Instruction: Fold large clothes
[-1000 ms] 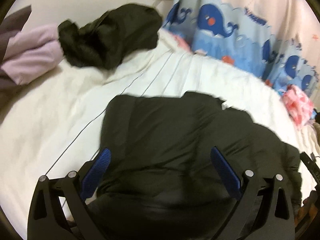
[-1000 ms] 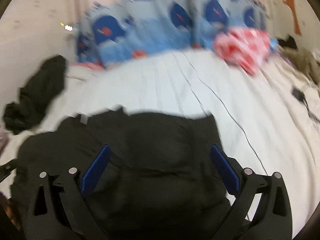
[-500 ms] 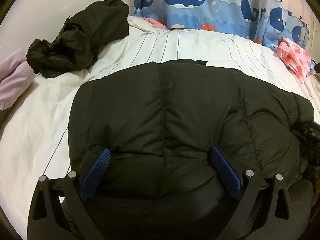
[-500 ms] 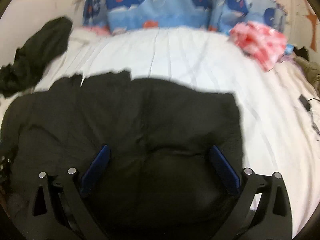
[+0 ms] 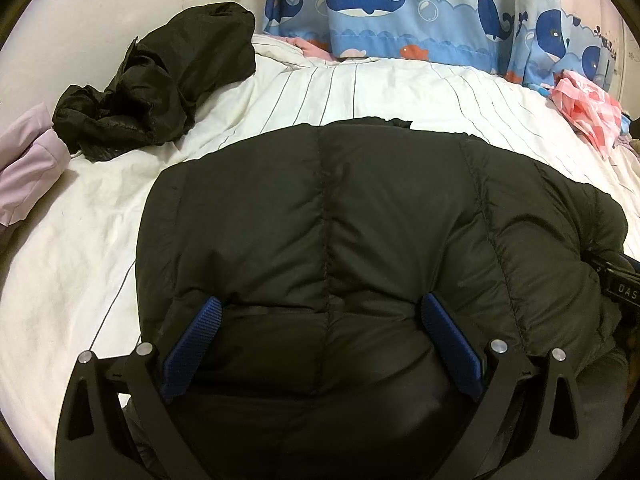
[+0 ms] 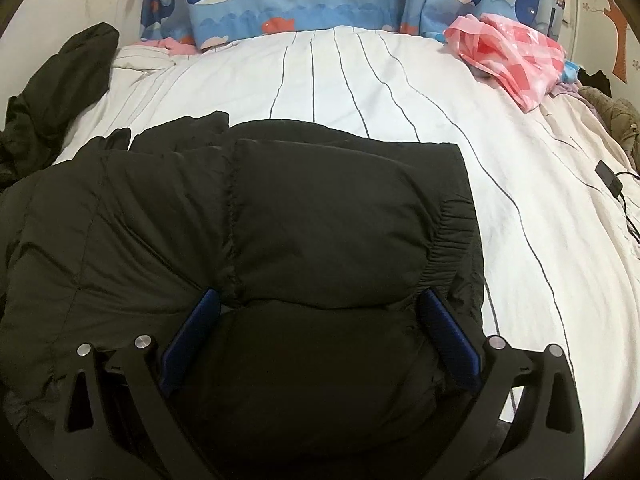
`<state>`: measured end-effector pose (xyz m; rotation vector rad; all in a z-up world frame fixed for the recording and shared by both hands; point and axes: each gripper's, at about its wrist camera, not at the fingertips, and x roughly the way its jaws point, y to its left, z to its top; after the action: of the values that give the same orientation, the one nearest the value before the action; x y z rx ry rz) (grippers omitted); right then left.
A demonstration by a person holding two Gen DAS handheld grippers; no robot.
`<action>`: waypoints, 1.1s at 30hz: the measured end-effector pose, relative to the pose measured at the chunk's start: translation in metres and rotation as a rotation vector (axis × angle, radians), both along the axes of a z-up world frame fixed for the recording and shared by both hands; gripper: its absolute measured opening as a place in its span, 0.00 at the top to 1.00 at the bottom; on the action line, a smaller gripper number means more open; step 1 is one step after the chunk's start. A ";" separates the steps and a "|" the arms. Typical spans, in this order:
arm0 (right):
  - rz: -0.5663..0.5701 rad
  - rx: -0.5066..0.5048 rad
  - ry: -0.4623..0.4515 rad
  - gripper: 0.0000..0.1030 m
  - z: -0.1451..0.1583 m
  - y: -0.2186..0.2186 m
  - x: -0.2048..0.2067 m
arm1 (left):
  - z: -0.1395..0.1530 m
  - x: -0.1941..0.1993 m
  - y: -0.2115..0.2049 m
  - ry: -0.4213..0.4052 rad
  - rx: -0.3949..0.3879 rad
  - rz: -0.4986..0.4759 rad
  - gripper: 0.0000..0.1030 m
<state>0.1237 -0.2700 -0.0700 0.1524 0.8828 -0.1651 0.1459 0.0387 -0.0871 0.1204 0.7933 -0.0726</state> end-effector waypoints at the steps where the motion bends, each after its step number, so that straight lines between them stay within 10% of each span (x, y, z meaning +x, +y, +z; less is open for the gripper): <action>1: 0.000 0.000 0.001 0.07 0.000 0.000 0.001 | 0.000 0.000 0.000 0.000 0.000 0.000 0.07; 33: -0.005 0.046 -0.032 0.07 0.018 -0.002 -0.011 | -0.002 -0.004 -0.002 0.004 0.005 -0.006 0.07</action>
<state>0.1130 -0.2720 -0.0519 0.1991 0.8544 -0.1465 0.1416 0.0364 -0.0895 0.1276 0.7972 -0.0764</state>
